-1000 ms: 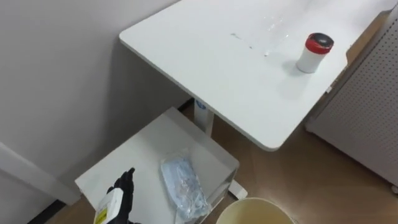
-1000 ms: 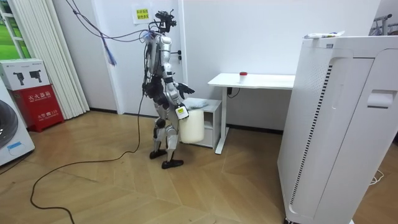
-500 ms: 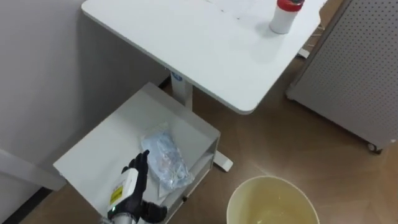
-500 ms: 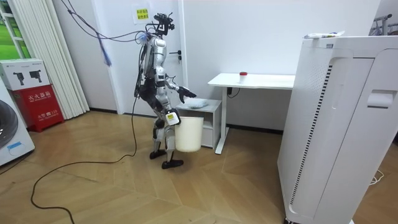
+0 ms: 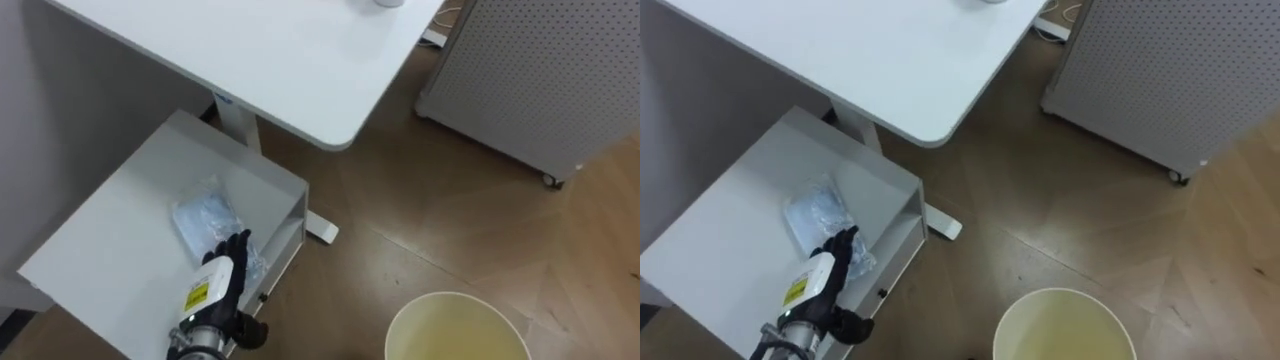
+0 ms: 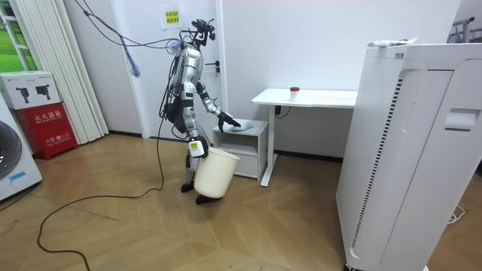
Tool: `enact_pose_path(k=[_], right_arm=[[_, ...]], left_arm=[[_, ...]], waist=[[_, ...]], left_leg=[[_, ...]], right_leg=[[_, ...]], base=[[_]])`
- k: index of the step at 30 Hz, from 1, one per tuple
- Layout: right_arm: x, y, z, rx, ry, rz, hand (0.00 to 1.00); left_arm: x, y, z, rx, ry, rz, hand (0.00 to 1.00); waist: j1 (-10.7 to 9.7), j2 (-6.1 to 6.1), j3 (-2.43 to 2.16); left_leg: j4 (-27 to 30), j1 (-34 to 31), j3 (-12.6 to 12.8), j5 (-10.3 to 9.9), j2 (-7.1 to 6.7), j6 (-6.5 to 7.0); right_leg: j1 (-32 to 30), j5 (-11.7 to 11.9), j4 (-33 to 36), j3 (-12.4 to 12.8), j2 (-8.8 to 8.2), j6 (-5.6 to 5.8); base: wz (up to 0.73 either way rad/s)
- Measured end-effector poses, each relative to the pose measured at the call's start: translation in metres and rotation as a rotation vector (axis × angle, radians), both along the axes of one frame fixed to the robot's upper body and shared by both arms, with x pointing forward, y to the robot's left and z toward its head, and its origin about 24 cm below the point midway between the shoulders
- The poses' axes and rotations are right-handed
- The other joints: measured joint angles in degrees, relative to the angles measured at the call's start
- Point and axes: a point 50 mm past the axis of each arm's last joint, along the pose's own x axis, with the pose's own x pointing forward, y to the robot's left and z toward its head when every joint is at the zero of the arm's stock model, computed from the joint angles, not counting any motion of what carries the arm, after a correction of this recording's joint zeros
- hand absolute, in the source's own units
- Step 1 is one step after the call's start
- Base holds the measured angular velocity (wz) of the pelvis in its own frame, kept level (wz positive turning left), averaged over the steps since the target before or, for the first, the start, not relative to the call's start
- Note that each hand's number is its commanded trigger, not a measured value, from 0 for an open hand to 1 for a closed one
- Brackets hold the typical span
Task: Pick garbage
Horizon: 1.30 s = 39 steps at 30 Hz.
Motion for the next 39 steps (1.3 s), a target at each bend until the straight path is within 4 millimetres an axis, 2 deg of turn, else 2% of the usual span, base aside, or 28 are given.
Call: enact_pose_path(k=[2, 4, 5, 6, 12, 20, 25, 31, 39], right_arm=[[0.0, 0.002, -0.001, 0.0, 0.006, -0.001, 1.0], [0.0, 0.003, -0.001, 0.005, 0.015, -0.008, 1.0], [0.0, 0.003, -0.001, 0.001, 0.017, -0.01, 1.0], [0.0, 0.004, -0.001, 0.0, 0.023, -0.013, 1.0], [0.001, 0.006, -0.002, 0.007, 0.029, -0.014, 1.0], [-0.001, 0.005, -0.003, 0.015, 0.052, -0.011, 1.0], [-0.003, 0.007, -0.004, 0.025, 0.072, 0.0, 1.0], [0.0, 0.007, -0.003, 0.03, 0.068, 0.004, 1.0], [0.009, 0.012, 0.0, 0.017, 0.037, -0.006, 1.0]], left_arm=[[-0.002, 0.006, -0.002, 0.043, 0.021, -0.002, 0.0], [-0.001, 0.01, -0.002, 0.084, 0.014, -0.008, 0.0], [0.0, 0.011, -0.001, 0.104, 0.007, -0.008, 0.6], [0.002, 0.012, 0.001, 0.125, 0.002, -0.01, 1.0], [0.007, 0.016, 0.004, 0.172, -0.005, 0.013, 1.0], [0.024, 0.031, 0.022, 0.237, -0.072, 0.063, 1.0], [0.023, 0.04, 0.023, 0.295, -0.064, 0.067, 1.0], [0.022, 0.043, 0.023, 0.339, -0.05, 0.055, 1.0], [0.021, 0.039, 0.021, 0.327, -0.07, 0.058, 1.0]], waist=[[-0.39, 0.02, 0.0], [-0.56, 0.0, -0.01], [-0.56, -0.04, -0.04], [-0.57, -0.04, -0.04], [-0.81, -0.08, -0.06], [-1.62, -0.2, -0.13], [-2.69, -0.22, -0.11], [-2.7, -0.24, -0.09], [-2.07, -0.23, -0.09]], left_leg=[[1.14, -1.21, -0.08, -0.35, 0.74, -0.22], [1.83, -2.15, -0.18, -0.43, 0.74, -0.32], [2.16, -2.62, -0.2, -0.44, 0.74, -0.34], [2.24, -2.87, -0.17, -0.44, 0.7, -0.34], [2.68, -3.36, -0.14, -0.42, 1.0, -0.34], [2.64, -3.27, -0.11, -0.39, 0.98, -0.33], [2.59, -3.25, 0.27, -0.42, 1.23, -0.33], [2.68, -3.28, 0.76, -0.58, 1.79, -0.35], [2.49, -3.16, 0.74, -0.53, 1.76, -0.44]], right_leg=[[-0.81, 0.13, 0.06, 0.24, 0.75, -0.22], [-1.58, 0.21, 0.44, 0.23, 0.97, -0.37], [-2.14, 0.17, 1.05, 0.29, 0.99, -0.43], [-2.49, 0.15, 1.14, 0.38, 0.94, -0.44], [-2.99, 0.21, 1.28, 0.82, 1.12, -0.52], [-2.91, 0.43, 1.31, 1.19, 1.08, -0.49], [-2.95, 0.44, 1.16, 0.99, 1.1, -0.51], [-3.1, 0.57, 1.0, 0.51, 1.12, -0.84], [-3.06, 0.62, 0.9, 0.37, 0.94, -1.02]], base=[[-0.07], [-0.03], [0.0], [0.0], [0.0], [0.0], [-0.02], [-0.02], [0.0]])
